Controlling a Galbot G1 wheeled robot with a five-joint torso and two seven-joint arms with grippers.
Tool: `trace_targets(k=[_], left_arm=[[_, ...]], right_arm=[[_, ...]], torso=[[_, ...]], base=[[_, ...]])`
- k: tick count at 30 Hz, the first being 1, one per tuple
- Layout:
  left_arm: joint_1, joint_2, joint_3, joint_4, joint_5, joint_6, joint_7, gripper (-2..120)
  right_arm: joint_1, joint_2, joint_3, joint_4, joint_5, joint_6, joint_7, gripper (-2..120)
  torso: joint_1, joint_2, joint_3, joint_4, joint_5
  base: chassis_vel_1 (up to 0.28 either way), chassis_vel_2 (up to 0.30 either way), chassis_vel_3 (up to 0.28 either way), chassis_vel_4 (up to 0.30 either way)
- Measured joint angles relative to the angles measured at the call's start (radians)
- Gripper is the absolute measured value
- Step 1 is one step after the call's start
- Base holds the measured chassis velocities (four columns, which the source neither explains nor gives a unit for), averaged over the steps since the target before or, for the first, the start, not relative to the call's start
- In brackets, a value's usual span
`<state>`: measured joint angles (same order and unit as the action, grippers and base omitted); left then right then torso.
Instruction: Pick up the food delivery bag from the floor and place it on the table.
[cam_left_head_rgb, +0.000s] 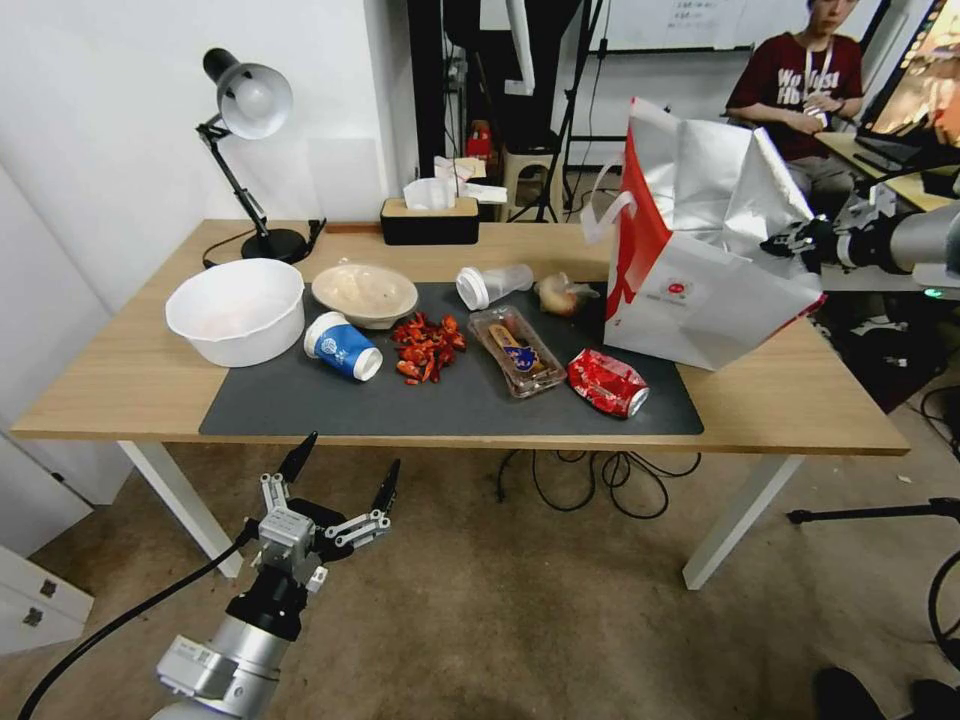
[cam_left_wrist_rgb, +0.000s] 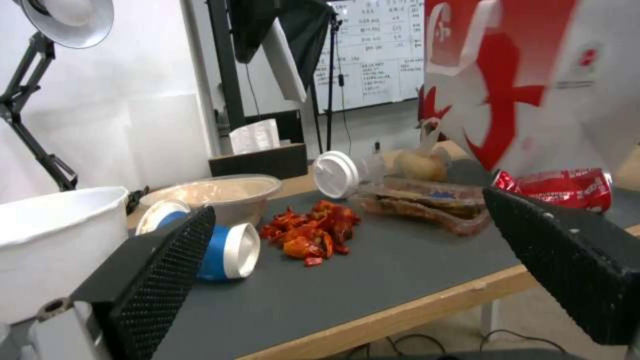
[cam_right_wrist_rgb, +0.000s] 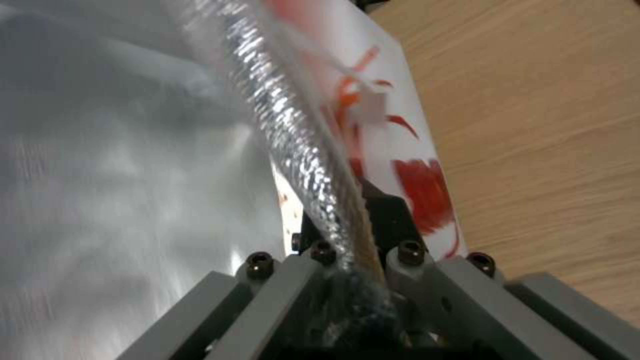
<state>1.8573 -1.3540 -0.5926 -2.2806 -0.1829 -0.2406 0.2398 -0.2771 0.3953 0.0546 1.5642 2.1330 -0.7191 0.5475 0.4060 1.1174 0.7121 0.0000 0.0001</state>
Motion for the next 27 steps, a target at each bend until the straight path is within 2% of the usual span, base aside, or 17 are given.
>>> trace_targets(k=[7, 27], left_arm=[[-0.003, -0.003, 0.004, 0.003, 0.004, 0.000, 0.000, 100], [0.004, 0.003, -0.003, -0.001, 0.001, -0.001, -0.014, 100]], right_arm=[[0.067, -0.019, -0.031, 0.006, 0.062, 0.000, 0.024, 0], [0.041, 0.028, -0.040, -0.062, 0.007, 0.002, 0.036, 1]], torso=[[0.000, 0.000, 0.000, 0.0000, -0.0002], [0.000, 0.000, 0.000, 0.0000, -0.0001]], base=[[0.000, 0.000, 0.000, 0.000], [0.000, 0.000, 0.000, 0.000]])
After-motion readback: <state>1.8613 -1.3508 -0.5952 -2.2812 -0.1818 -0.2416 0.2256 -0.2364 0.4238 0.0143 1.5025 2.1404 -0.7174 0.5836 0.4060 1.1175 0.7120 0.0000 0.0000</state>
